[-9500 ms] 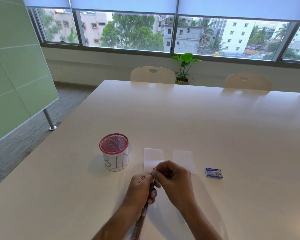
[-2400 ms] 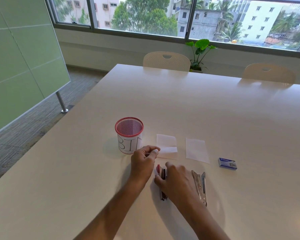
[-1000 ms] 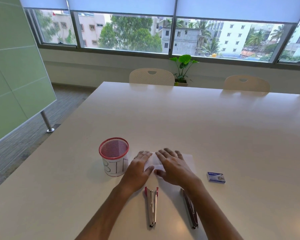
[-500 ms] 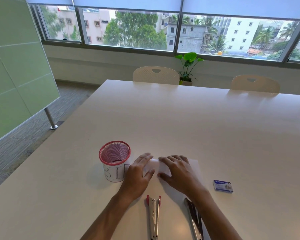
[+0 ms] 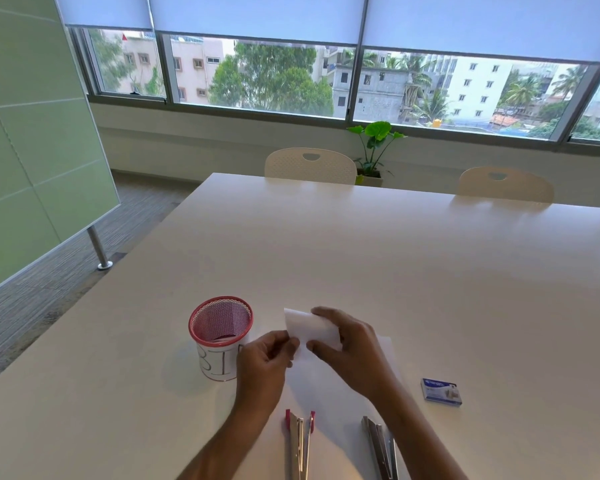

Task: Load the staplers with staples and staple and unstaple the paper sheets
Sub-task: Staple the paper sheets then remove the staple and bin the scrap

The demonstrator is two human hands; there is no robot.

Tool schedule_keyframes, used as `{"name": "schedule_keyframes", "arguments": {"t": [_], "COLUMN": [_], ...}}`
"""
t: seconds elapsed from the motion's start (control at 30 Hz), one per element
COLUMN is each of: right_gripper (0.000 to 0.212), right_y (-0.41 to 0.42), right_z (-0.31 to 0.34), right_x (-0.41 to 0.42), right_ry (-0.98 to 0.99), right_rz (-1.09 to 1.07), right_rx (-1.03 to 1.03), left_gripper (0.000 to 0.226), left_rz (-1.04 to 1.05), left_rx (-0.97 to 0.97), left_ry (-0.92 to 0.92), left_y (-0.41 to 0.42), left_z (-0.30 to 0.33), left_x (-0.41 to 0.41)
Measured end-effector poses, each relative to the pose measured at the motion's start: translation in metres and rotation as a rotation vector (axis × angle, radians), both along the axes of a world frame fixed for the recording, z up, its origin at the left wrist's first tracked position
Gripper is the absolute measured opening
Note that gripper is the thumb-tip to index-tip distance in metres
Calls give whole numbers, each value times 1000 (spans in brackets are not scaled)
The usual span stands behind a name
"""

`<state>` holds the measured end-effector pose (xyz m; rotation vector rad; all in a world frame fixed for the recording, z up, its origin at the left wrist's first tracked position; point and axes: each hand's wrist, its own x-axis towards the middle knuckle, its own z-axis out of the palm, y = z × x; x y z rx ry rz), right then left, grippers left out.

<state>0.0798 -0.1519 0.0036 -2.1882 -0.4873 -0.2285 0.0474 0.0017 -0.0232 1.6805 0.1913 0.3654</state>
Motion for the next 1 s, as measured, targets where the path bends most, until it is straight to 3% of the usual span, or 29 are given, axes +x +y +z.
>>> {"name": "schedule_keyframes", "arguments": {"t": [0.17,0.27,0.33,0.63,0.77,1.0], "right_gripper": [52,25,4,20,12,17], "right_y": [-2,-5,-4,0,-2,-1], "right_z": [7,9,10,6,6,1], "right_x": [4,3,1,2,3,5], "right_ry": [370,628,674,579,568,604], "right_rz": [-158,-98,-41,5,70,139], "right_rx": [512,860,865,745,808,926], "left_gripper": [8,8,9,15,17,20], "left_rz": [-16,-32,-39,-24,-50,-118], "left_rx": [-164,-205,-231,-480,-594,-739], "left_ry": [3,25,44,136,117,141], "left_y": [1,3,3,11,10,10], "left_z": [7,9,10,13,16,20], "left_x": [-2,-2,-2,-2,-3,-4]}}
